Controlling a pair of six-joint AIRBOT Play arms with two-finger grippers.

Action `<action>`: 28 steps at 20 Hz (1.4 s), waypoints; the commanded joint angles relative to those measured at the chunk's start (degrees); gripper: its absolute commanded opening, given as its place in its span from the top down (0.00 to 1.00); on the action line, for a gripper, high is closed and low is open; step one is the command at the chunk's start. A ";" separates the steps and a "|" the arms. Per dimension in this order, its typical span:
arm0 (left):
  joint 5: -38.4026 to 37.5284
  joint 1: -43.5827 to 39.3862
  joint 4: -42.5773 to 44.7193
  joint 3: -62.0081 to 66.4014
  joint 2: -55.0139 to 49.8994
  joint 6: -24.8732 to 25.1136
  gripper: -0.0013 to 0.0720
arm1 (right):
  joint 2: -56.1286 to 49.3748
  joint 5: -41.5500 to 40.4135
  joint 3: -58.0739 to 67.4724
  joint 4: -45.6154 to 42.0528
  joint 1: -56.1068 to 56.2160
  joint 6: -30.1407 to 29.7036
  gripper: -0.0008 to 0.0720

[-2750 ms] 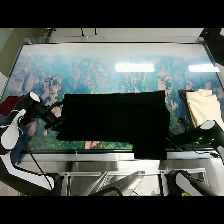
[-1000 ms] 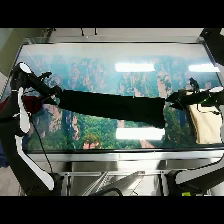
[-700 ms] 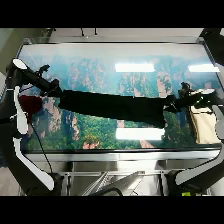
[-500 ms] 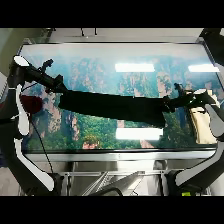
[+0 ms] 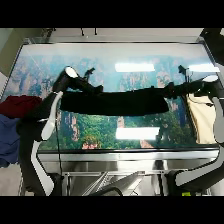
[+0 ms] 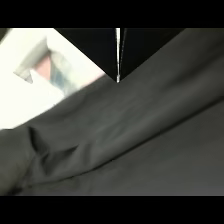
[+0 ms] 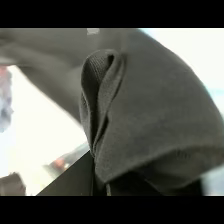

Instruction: Fold the shirts.

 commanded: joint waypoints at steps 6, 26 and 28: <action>21.05 -20.28 0.15 7.63 -10.67 -4.42 0.96 | 10.47 13.38 9.97 6.38 0.04 3.67 0.96; -9.09 10.54 -23.67 10.99 11.23 2.08 0.96 | 4.59 -9.01 10.67 -1.14 25.31 9.94 0.96; -10.19 13.35 -23.67 10.99 12.52 3.17 0.96 | -0.20 -19.10 10.67 -1.16 34.07 9.90 0.95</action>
